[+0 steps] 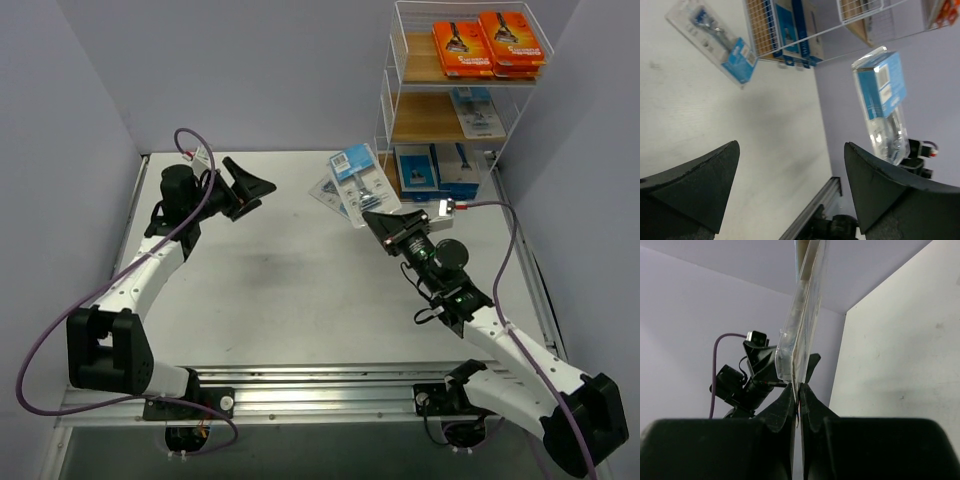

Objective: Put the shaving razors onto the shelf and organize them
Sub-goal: Pass the shaving razor from the left arm to the right, then place the shaving razor onto shelf

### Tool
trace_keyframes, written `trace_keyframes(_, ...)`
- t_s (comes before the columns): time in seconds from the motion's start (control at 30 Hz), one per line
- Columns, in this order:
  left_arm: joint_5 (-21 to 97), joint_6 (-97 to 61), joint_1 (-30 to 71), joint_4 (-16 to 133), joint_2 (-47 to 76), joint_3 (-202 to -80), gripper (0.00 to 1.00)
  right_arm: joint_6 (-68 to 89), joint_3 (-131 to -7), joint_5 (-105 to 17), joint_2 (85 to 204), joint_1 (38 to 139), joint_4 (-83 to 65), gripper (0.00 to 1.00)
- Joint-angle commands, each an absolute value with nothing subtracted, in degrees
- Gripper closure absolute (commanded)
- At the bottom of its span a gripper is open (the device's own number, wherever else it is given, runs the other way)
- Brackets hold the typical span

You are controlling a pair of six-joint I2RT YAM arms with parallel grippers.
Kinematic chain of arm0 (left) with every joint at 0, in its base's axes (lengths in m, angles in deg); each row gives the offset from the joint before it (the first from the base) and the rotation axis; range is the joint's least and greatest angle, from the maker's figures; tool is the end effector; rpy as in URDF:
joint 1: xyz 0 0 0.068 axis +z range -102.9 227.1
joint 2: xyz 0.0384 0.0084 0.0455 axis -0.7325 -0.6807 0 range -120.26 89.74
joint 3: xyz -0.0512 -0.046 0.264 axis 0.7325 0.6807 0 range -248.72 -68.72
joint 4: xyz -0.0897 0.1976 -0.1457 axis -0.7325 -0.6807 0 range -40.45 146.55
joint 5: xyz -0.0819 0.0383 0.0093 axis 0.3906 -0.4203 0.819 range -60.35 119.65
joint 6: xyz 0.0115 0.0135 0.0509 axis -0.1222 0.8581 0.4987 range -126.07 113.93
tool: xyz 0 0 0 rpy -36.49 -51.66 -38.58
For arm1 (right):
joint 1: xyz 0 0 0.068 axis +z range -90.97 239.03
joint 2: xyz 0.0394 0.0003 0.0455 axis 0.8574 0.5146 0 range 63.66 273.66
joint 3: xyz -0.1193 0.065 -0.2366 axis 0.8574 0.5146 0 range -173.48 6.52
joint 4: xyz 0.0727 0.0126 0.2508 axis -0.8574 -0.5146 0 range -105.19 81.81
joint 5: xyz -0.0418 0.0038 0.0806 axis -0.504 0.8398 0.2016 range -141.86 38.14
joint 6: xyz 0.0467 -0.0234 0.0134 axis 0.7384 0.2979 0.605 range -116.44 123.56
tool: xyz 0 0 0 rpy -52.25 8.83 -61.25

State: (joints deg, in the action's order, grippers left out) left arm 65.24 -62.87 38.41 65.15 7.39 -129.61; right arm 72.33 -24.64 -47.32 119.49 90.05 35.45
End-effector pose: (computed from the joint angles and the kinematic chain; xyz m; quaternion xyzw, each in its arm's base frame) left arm 0.3281 -0.0712 0.3184 -0.1294 0.7575 -0.5220 0.3700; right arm 0.1896 0.1173 0.3198 0.1573 0.5596 0.6369 0.5063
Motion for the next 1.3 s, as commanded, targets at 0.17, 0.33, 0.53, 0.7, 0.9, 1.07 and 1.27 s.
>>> trace_keyframes(0.17,59.62,-46.77,38.84,47.41,11.43,-131.83,0.06,70.27,-23.27,-43.51,111.74,78.02,25.57,1.00)
trace_keyframes(0.33,61.55,-47.56,38.84,48.90,9.15,-130.34,0.06,68.42,-23.63,-40.00,111.47,72.66,23.37,1.00)
trace_keyframes(0.53,63.22,-48.96,38.05,53.64,5.81,-129.63,0.06,67.81,-24.33,-35.87,113.40,65.54,25.30,1.00)
trace_keyframes(0.7,63.66,-46.86,36.82,52.25,4.66,-132.36,0.06,67.10,-28.53,-32.26,116.13,59.66,26.26,1.00)
trace_keyframes(0.9,60.41,-40.53,35.50,49.78,8.43,-132.27,0.06,66.49,-33.73,-26.99,121.22,54.12,29.51,1.00)
trace_keyframes(1.07,58.74,-37.81,34.10,49.00,12.92,-129.90,0.06,66.58,-37.86,-24.96,125.88,51.82,32.41,1.00)
trace_keyframes(1.27,58.56,-37.18,33.30,47.49,11.96,-130.95,0.06,69.65,-39.97,-24.00,132.82,51.12,41.36,1.00)
